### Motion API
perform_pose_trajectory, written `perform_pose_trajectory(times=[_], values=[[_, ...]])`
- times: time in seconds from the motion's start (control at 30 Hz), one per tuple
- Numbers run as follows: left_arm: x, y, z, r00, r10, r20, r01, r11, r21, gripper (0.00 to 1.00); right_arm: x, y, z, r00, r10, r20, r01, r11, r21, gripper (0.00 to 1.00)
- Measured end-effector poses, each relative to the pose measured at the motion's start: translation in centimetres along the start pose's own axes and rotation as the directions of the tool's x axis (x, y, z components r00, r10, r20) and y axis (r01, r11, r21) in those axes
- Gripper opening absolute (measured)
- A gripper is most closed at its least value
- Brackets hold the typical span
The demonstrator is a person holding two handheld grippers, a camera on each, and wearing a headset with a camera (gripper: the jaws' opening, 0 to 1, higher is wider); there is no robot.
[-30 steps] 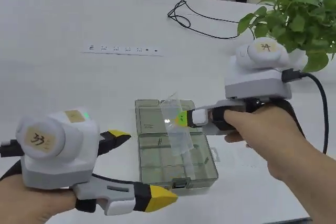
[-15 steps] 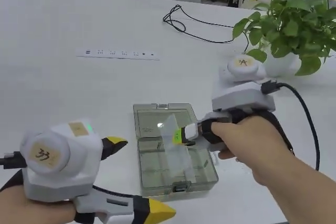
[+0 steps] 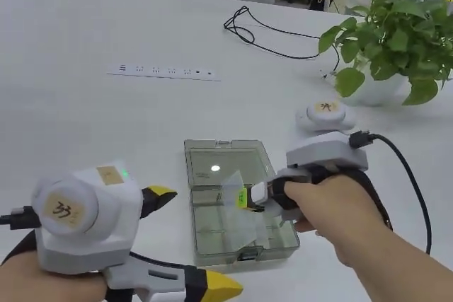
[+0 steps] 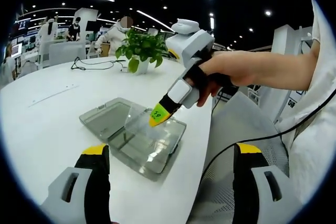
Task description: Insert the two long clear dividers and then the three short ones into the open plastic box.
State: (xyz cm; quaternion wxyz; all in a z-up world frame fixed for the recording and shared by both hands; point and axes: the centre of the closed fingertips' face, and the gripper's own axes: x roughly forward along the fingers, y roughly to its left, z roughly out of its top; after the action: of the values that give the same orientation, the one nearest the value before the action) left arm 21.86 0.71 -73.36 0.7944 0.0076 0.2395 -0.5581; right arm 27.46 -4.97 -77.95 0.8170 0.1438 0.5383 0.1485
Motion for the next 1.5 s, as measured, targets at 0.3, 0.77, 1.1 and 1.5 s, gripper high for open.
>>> perform_pose_trajectory(times=[0.3,0.77,1.1,1.5], values=[[0.1,-0.1,0.1,0.9999,-0.004,0.013,0.005,1.0,-0.017,1.0,0.7,-0.3,-0.3,0.9998,-0.015,-0.012,0.015,1.0,-0.009,0.06],[0.3,0.0,-0.1,0.9999,-0.009,0.009,0.01,0.999,-0.031,1.0,1.3,-0.6,-0.4,0.9992,-0.036,-0.014,0.036,0.998,-0.049,0.06],[0.6,-0.1,-0.1,0.9999,-0.012,0.011,0.013,0.999,-0.037,1.0,1.4,-0.4,-0.3,0.9993,-0.035,-0.015,0.034,0.997,-0.072,0.06],[0.6,0.1,-0.2,0.9999,-0.012,0.008,0.012,0.999,-0.037,1.0,1.6,-0.2,-0.1,0.9982,-0.056,-0.024,0.052,0.988,-0.146,0.07]])
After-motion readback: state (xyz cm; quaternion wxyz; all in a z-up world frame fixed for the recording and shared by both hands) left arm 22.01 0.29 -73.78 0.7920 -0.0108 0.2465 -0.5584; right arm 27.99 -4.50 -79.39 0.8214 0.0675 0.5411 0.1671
